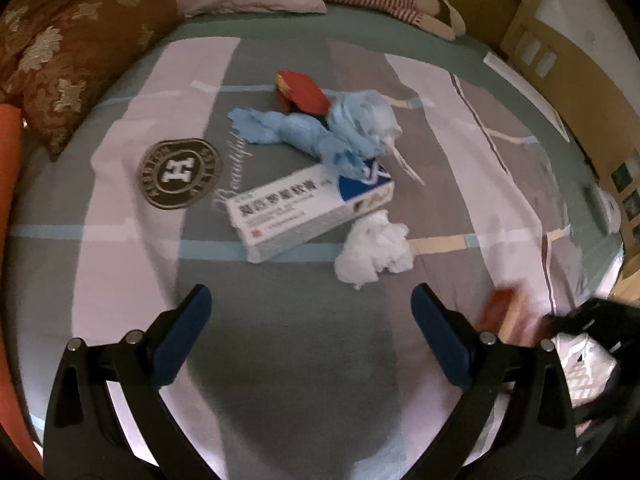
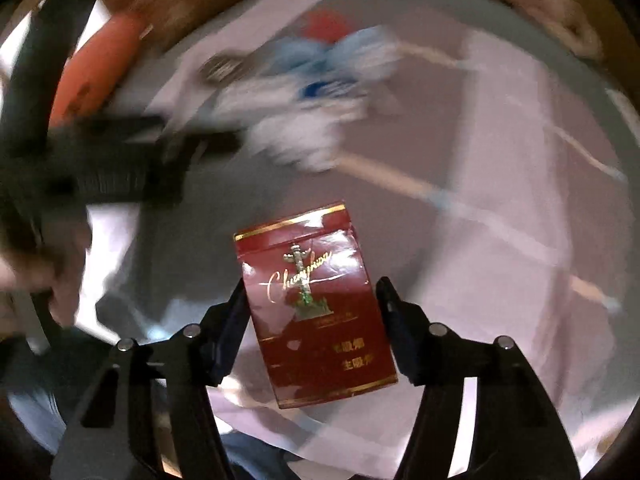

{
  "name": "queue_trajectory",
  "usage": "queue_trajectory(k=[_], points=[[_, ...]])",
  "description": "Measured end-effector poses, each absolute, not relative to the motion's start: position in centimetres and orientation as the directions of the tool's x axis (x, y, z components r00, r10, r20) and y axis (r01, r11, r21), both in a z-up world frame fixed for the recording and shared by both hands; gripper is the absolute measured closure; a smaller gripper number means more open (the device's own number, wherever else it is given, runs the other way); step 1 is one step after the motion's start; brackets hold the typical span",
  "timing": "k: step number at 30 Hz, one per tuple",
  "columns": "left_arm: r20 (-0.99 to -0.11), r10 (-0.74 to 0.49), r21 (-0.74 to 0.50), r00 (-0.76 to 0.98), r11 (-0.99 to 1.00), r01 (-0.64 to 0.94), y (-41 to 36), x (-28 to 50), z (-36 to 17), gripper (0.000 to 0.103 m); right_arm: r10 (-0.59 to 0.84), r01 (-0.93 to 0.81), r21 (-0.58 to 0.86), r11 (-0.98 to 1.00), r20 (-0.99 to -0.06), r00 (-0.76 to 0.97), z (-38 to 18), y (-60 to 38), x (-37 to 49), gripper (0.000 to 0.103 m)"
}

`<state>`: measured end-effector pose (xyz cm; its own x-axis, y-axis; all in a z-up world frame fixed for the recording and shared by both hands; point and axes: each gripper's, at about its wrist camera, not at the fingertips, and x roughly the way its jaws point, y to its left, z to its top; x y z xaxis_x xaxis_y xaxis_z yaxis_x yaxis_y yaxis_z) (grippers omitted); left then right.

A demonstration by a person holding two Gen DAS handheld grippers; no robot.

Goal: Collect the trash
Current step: 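Grasp the red cigarette box with the right gripper while the left grasps the white tissue, then carry the tissue and red box to the bin and release them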

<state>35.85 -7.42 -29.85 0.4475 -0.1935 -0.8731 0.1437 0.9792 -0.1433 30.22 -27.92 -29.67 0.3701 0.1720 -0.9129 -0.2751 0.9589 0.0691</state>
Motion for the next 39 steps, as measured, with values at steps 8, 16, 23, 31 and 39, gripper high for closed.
queue_trajectory(k=[8,16,23,31,39], points=[[-0.875,-0.172,-0.118,0.454,0.982,0.144,-11.1,37.3,-31.6,0.007,0.183,-0.103,0.152,0.983,-0.824,0.537,-27.0,-32.1,30.4,0.041],[-0.89,-0.166,-0.137,0.424,0.986,0.099,-12.7,40.0,-34.0,0.026,0.233,-0.109,0.208,0.972,-0.786,0.574,-25.8,-30.8,30.5,0.041],[-0.886,-0.212,-0.159,0.412,0.974,0.16,-12.6,40.0,-32.7,0.08,0.239,-0.125,0.205,0.971,-0.78,0.579,-25.6,-30.2,30.5,0.041],[-0.744,-0.251,-0.137,0.619,0.964,0.226,-8.2,33.6,-20.7,0.08,0.276,-0.128,0.261,0.957,-0.677,0.683,-22.2,-30.0,28.5,0.041],[-0.607,-0.284,-0.125,0.742,0.956,0.264,-5.0,26.3,-16.3,0.079,0.301,-0.167,0.269,0.949,-0.607,0.736,-20.7,-26.9,26.0,0.041]])
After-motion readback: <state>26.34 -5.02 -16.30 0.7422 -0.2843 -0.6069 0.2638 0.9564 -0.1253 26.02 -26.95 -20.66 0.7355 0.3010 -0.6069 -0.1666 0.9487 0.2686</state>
